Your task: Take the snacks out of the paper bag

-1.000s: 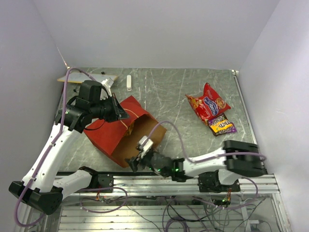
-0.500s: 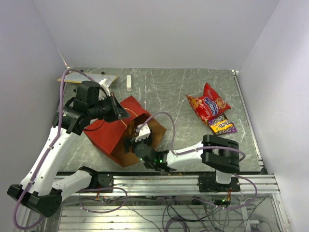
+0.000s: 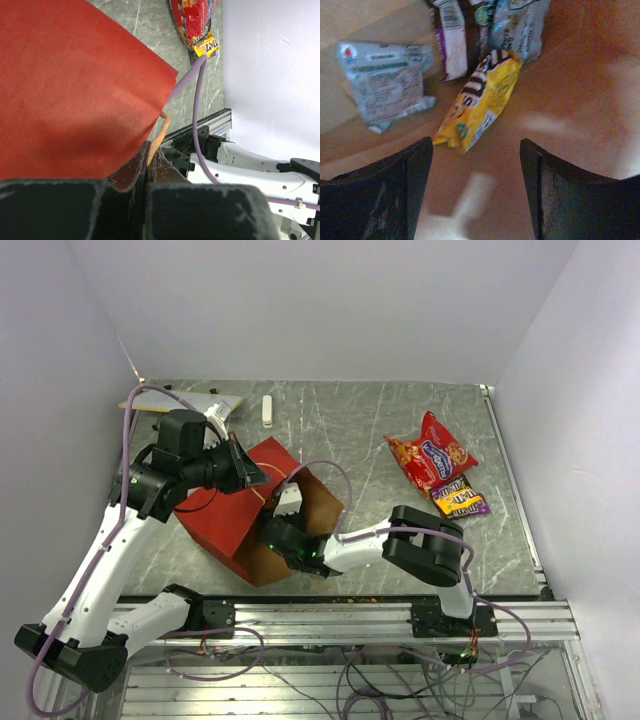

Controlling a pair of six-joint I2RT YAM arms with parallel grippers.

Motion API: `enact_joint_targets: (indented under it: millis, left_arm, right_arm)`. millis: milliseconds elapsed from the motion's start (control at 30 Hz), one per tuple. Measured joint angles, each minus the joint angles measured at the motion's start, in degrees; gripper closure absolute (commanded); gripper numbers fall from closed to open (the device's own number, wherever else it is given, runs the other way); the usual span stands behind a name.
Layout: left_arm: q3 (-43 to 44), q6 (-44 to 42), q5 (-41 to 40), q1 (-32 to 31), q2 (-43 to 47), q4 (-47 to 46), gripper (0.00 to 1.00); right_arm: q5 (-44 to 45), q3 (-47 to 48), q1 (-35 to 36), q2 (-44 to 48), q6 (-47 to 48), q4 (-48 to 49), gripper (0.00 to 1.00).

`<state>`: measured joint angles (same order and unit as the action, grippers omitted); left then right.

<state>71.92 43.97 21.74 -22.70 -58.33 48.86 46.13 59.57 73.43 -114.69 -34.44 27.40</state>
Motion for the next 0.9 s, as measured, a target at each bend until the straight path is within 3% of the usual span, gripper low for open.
enact_joint_targets:
  millis: [133, 400, 467, 700, 800, 900]
  left_arm:
    - [-1.55, 0.52, 0.31, 0.00, 0.57, -0.74, 0.93]
    - [-1.92, 1.11, 0.57, 0.00, 0.61, -1.11, 0.93]
    - [-1.92, 1.33, 0.57, 0.00, 0.61, -1.25, 0.93]
    - [-1.92, 1.49, 0.52, 0.00, 0.61, -1.53, 0.93]
    - [-1.92, 1.49, 0.52, 0.00, 0.59, -1.51, 0.93]
    - [-1.92, 1.49, 0.46, 0.00, 0.59, -1.53, 0.93]
  right_arm:
    - [-1.55, 1.57, -2.86, -1.75, -0.90, -0.70, 0.29]
    - [-3.50, 6.40, -3.98, -5.75, -0.68, -1.16, 0.42]
    - [-3.76, 7.45, -4.22, -6.64, -0.66, -1.25, 0.50]
    - [-4.42, 10.10, -4.72, -7.32, 1.11, -4.74, 0.92]
    - [-5.03, 10.03, -4.74, -7.02, 1.27, -5.84, 1.00]
    - [-6.71, 8.48, -4.74, -5.18, 1.36, -6.73, 1.00]
